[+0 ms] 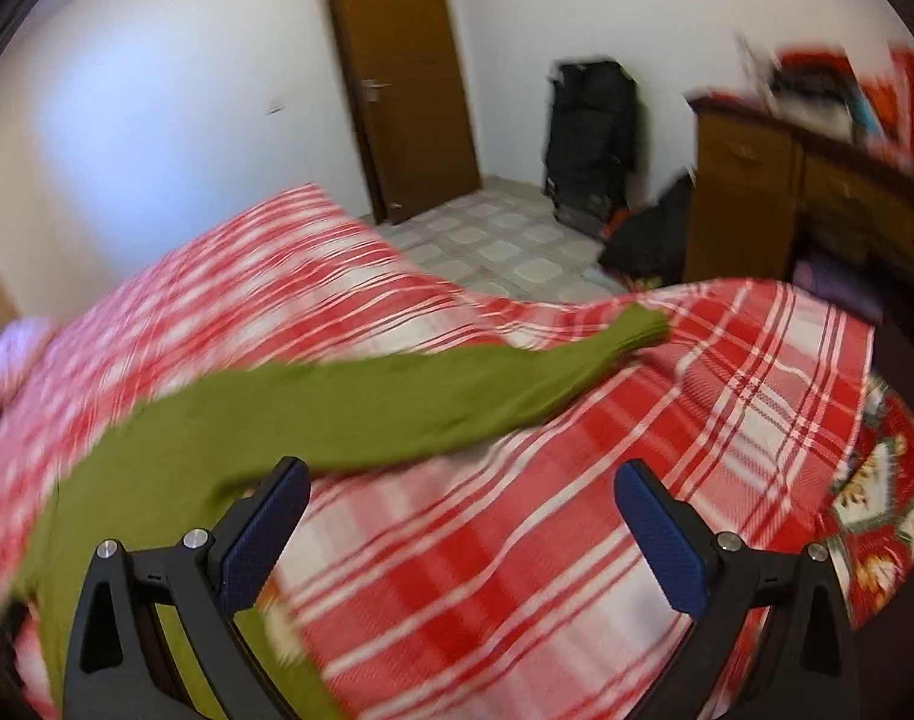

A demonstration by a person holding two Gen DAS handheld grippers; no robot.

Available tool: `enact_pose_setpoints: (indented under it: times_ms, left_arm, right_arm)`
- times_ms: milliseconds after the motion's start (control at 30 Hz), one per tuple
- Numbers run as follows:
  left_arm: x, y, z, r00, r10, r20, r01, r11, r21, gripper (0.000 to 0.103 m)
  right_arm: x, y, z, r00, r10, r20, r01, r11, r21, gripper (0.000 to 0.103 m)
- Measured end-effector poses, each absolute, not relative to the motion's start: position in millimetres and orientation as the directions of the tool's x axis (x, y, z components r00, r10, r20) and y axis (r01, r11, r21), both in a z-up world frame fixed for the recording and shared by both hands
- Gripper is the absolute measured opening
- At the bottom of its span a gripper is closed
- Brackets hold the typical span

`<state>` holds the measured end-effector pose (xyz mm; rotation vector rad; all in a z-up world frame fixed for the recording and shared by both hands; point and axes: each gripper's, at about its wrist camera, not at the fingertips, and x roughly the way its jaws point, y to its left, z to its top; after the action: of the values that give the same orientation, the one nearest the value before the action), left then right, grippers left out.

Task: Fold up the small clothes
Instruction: 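Grasp the green sweater's sleeve cuff with the right gripper and lift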

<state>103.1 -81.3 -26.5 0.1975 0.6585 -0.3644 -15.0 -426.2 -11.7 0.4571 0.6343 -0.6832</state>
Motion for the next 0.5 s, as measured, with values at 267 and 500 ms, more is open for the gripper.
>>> enact_pose_setpoints:
  times_ms: [267,500]
  left_arm:
    - [132,-78,-44,0.684,-0.242,-0.688,0.352,0.936,0.02,0.103]
    - [150,-80,-54,0.67,-0.209,-0.712,0.32,0.947,0.023,0.103]
  right_arm:
    - [-20,-570,-56,0.576,-0.33,-0.748,0.795,0.441,0.417,0.062]
    - [6,-592,-76,0.568,-0.303,-0.765,0.802,0.415,0.43,0.062]
